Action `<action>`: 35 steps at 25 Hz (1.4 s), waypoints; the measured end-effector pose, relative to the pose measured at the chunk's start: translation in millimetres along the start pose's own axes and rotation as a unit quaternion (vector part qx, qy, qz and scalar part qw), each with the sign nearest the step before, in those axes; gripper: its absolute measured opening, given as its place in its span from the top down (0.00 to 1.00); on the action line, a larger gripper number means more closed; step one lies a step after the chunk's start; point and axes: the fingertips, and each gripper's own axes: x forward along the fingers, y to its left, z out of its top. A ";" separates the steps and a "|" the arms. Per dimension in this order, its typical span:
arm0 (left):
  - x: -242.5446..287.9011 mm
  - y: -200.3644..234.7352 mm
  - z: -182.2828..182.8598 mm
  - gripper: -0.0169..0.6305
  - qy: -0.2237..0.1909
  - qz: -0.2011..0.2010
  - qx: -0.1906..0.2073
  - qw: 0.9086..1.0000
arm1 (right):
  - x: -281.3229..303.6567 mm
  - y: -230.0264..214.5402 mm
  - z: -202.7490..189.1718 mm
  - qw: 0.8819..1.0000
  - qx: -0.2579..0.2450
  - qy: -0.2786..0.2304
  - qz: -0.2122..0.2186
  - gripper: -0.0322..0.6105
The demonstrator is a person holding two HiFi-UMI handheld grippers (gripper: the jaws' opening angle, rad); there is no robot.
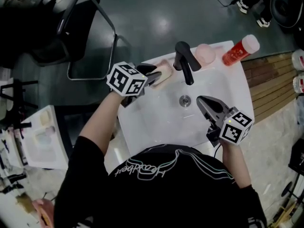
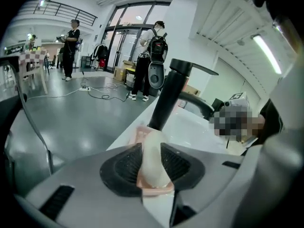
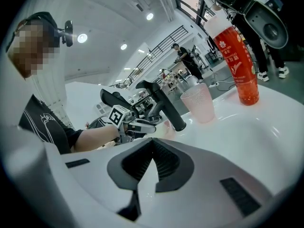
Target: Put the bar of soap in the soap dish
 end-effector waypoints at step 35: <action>-280.4 -227.7 -26.1 0.93 -0.316 -0.072 -0.060 0.944 | -28.2 276.2 0.9 0.984 -0.121 -0.127 0.041 0.91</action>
